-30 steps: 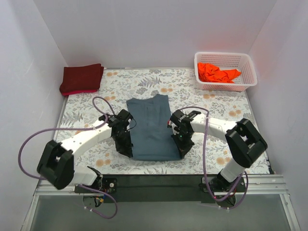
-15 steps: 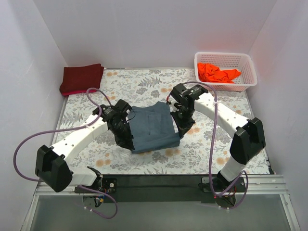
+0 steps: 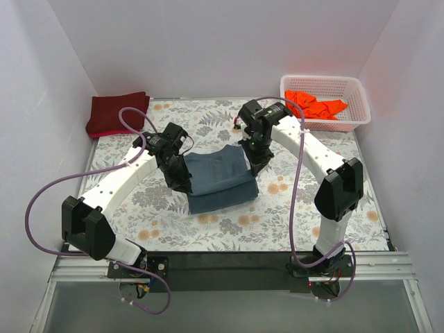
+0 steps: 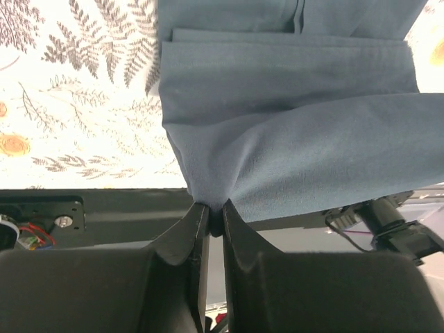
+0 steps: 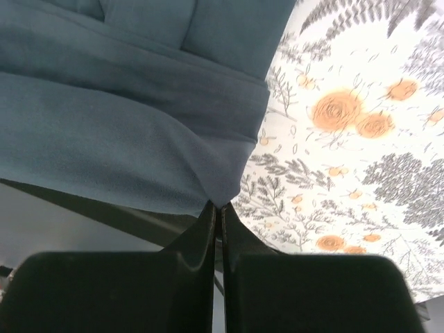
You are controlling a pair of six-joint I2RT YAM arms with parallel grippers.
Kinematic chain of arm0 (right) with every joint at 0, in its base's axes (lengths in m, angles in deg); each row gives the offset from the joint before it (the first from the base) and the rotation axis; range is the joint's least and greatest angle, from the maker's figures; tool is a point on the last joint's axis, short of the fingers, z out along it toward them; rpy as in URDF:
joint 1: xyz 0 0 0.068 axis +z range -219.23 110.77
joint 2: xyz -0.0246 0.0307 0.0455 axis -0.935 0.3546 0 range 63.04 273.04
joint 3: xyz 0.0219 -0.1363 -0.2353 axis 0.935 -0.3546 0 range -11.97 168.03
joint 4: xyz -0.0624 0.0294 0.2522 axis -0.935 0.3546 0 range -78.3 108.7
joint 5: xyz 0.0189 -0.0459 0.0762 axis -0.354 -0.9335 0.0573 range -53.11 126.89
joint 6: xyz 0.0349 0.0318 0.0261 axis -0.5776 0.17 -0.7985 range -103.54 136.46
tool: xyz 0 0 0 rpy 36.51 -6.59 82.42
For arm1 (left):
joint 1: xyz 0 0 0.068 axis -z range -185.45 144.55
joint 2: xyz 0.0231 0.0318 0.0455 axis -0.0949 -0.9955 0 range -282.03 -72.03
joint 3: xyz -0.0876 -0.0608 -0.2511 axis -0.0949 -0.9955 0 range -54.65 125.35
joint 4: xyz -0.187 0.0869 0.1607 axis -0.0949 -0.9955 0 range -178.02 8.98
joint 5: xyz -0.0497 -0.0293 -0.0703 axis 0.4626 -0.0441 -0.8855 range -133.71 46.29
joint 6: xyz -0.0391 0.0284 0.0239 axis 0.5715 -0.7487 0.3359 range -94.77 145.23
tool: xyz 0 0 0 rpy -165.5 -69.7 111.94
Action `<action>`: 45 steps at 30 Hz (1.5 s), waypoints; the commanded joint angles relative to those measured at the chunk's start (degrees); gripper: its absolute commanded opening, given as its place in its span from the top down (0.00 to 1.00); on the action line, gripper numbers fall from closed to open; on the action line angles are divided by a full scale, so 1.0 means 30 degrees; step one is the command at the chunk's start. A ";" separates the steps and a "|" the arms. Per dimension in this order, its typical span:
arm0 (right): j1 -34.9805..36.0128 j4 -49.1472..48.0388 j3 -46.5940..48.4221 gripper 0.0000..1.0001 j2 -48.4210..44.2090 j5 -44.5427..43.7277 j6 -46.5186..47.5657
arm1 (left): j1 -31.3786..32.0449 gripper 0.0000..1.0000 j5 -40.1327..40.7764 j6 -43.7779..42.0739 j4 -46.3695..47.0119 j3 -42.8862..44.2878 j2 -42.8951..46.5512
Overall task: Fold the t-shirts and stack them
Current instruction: Fold the tshirt
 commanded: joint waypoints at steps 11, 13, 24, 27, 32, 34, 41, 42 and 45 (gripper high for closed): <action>-0.0349 0.0457 0.5433 0.99 0.3328 -0.2358 0.0345 | -0.2485 1.00 -0.0845 -0.1159 0.2957 0.0679 -0.0954; -0.0407 0.0427 0.6279 0.99 0.3769 -0.2477 0.0433 | -0.2661 1.00 -0.0787 -0.1276 0.3400 0.0589 -0.1276; -0.0789 -0.1620 0.6989 0.99 0.5734 -0.3561 0.0551 | -0.3306 1.00 0.1115 -0.1716 0.6242 0.0647 -0.3473; -0.0905 -0.2673 0.6813 0.99 0.5851 -0.3737 0.0609 | -0.3306 1.00 0.1671 -0.1541 0.7121 0.0385 -0.3592; -0.0994 -0.4287 0.6696 0.99 0.6201 -0.3796 0.0872 | -0.3365 1.00 0.2435 -0.1248 0.8466 -0.0229 -0.3915; -0.1052 -0.4785 0.6696 0.99 0.6494 -0.3622 0.0931 | -0.3365 1.00 0.3045 -0.1043 0.9023 -0.0552 -0.3973; -0.1140 -0.6511 0.5205 0.99 0.6760 -0.3679 0.1166 | -0.3482 1.00 0.4308 -0.0486 1.0168 -0.1578 -0.4266; -0.1169 -0.6748 0.4940 0.99 0.6760 -0.3737 0.1166 | -0.3511 1.00 0.4369 -0.0486 1.0314 -0.1724 -0.4266; -0.1199 -0.7598 0.4090 0.99 0.6613 -0.4001 0.0991 | -0.3541 1.00 0.4603 -0.0602 1.1192 -0.2075 -0.4383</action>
